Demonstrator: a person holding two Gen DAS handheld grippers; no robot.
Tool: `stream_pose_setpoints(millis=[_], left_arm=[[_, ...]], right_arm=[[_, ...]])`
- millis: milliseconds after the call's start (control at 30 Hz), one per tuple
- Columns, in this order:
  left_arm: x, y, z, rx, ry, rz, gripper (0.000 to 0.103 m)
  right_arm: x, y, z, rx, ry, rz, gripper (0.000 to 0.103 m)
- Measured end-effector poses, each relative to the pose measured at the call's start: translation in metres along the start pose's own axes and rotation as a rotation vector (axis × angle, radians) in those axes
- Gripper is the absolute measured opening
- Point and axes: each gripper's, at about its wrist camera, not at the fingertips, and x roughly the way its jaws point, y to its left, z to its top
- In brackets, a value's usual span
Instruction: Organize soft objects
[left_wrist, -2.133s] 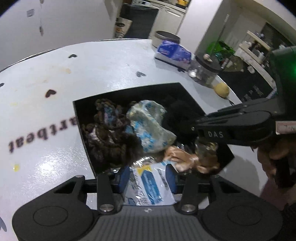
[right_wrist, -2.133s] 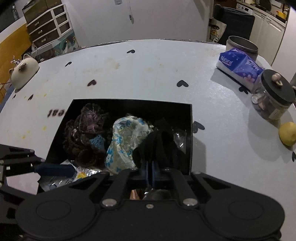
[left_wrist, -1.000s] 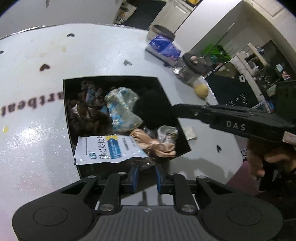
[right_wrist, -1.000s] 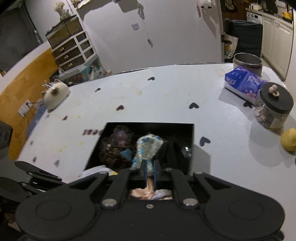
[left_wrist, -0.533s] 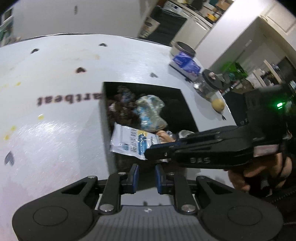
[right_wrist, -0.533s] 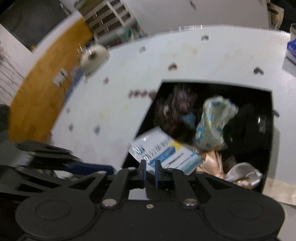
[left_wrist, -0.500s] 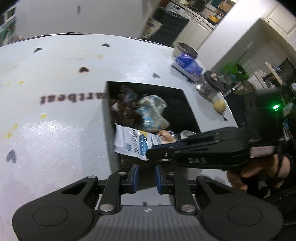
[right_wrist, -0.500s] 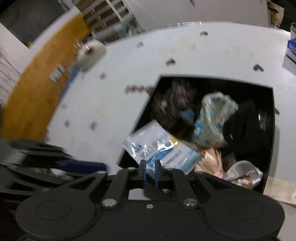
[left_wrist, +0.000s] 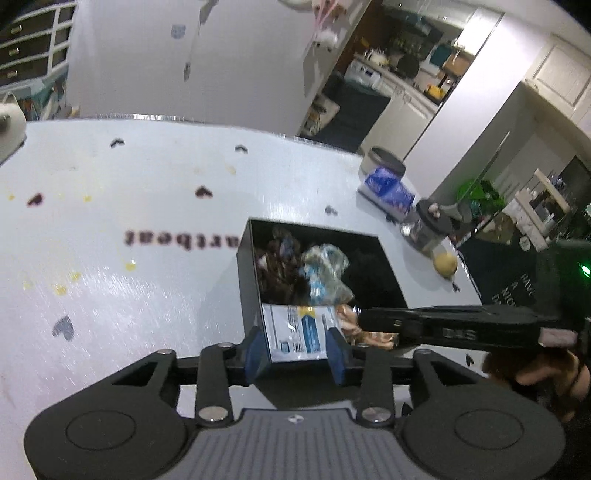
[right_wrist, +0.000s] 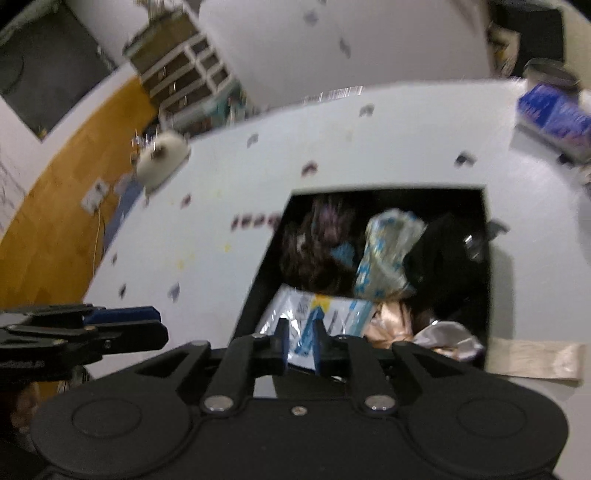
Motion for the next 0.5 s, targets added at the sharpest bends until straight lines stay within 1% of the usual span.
stream_pose_setpoints(millis=[100,200,233,300,333,400,467,500], left_arm=[[-0.013,-0.001,0.001,0.013,-0.046,0.005,0.054],[-0.028,-0.003,0.002,0.026,-0.097,0.016,0.060],[-0.034,-0.003,0.002,0.027,-0.116,0.023,0.064],[-0.045,-0.004,0.002,0.033,-0.154,0.036,0.076],[-0.051,-0.005,0.001,0.036,-0.176,0.044,0.080],[-0.061,-0.006,-0.001,0.047,-0.209,0.060,0.092],[-0.072,-0.007,-0.006,0.060,-0.244,0.083,0.097],[-0.077,-0.007,-0.008,0.065,-0.254,0.088,0.098]], right_arm=[[-0.022,0.010,-0.001,-0.001,-0.083,-0.024,0.023],[-0.045,0.021,-0.006,-0.010,-0.166,-0.063,0.028],[-0.053,0.027,-0.009,-0.013,-0.197,-0.079,0.029],[-0.067,0.034,-0.014,-0.016,-0.246,-0.103,0.039],[-0.074,0.038,-0.016,-0.018,-0.272,-0.116,0.041],[-0.085,0.047,-0.023,-0.018,-0.318,-0.143,0.046],[-0.093,0.053,-0.029,-0.013,-0.356,-0.172,0.050],[-0.097,0.056,-0.032,-0.009,-0.375,-0.184,0.052]])
